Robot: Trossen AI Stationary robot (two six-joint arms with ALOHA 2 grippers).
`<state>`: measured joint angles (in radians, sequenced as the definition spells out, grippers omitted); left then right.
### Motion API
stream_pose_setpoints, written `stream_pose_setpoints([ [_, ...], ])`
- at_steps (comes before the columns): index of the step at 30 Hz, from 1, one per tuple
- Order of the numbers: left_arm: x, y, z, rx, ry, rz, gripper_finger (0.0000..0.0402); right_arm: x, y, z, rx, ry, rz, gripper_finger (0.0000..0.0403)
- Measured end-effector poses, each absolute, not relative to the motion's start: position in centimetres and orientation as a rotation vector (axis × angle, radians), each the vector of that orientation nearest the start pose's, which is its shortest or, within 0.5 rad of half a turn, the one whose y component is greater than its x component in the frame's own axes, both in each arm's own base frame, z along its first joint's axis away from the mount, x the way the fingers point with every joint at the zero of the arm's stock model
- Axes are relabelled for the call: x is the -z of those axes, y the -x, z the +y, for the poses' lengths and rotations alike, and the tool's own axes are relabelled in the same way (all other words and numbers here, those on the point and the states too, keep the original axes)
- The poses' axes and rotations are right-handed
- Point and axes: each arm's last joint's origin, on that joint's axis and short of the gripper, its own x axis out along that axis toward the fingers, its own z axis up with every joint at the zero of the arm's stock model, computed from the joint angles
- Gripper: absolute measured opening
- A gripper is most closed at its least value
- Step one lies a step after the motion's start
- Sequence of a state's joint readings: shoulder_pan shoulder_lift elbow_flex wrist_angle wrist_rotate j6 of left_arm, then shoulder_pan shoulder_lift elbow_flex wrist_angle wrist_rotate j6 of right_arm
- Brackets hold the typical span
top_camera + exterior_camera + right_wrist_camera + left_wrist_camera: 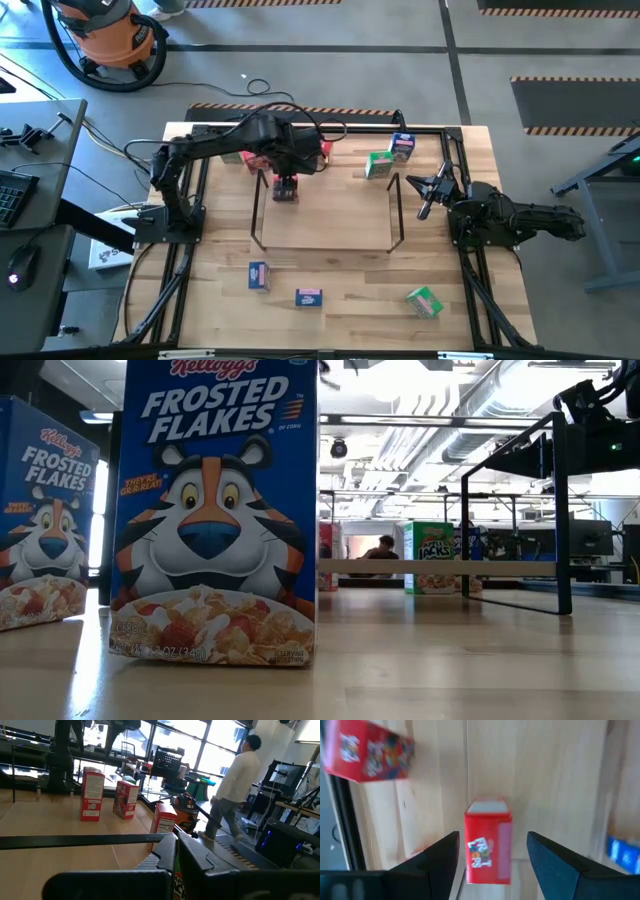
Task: Stack cereal on shelf
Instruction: Put the bottom blue cereal box on the shelf
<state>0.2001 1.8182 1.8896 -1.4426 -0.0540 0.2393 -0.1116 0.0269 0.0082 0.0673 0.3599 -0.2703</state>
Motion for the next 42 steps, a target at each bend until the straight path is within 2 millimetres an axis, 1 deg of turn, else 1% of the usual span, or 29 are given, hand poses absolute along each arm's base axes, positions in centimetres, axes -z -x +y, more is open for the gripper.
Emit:
stream_pose_setpoints([
  [3,-35.7,-33.3,5.6,-0.079,-0.080,1.265,0.0199,-17.1,-9.5,-2.1,0.475,0.259,0.015,0.0007],
  [6,-36.8,-32.9,4.0,-0.082,-0.075,1.063,0.0174,-17.1,-9.5,-2.1,0.475,0.260,0.016,0.0007],
  [9,-36.9,-32.3,2.4,-0.051,-0.073,0.853,0.0148,-17.1,-9.5,-2.1,0.474,0.259,0.016,0.0007],
  [12,-36.2,-31.2,1.3,-0.034,-0.074,0.653,0.0124,-17.1,-9.5,-2.1,0.475,0.259,0.016,0.0007],
  [15,-35.1,-29.8,0.7,-0.032,-0.056,0.453,0.0103,-17.1,-9.5,-2.1,0.474,0.259,0.016,0.0007],
  [20,-32.3,-27.6,0.2,-0.029,0.004,0.209,0.0080,-17.1,-9.5,-2.1,0.474,0.259,0.015,0.0007],
  [23,-30.5,-26.9,0.1,-0.008,0.067,0.150,0.0074,-17.1,-9.5,-2.1,0.475,0.259,0.015,0.0007],
  [26,-28.9,-27.2,0.2,-0.039,0.112,0.179,0.0073,-17.1,-9.5,-2.1,0.474,0.259,0.015,0.0007],
  [29,-28.3,-27.2,0.2,-0.042,0.077,0.188,0.0064,-17.1,-9.5,-2.1,0.475,0.260,0.016,0.0007],
  [31,-28.2,-26.8,-0.3,-0.004,0.029,0.161,0.0050,-17.1,-9.5,-2.1,0.475,0.259,0.016,0.0007],
  [34,-28.4,-25.4,-0.9,0.061,-0.016,0.078,0.0024,-17.1,-9.5,-2.1,0.475,0.259,0.016,0.0007],
  [36,-27.9,-24.3,-0.9,0.066,-0.028,0.023,0.0008,-17.1,-9.5,-2.1,0.475,0.259,0.016,0.0007],
  [38,-27.2,-23.1,-0.8,0.057,-0.027,-0.026,0.0003,-17.1,-9.5,-2.1,0.475,0.259,0.015,0.0007],
  [42,-26.0,-20.8,-0.2,0.022,-0.011,-0.143,0.0006,-17.1,-9.5,-2.1,0.480,0.259,0.012,0.0007],
])
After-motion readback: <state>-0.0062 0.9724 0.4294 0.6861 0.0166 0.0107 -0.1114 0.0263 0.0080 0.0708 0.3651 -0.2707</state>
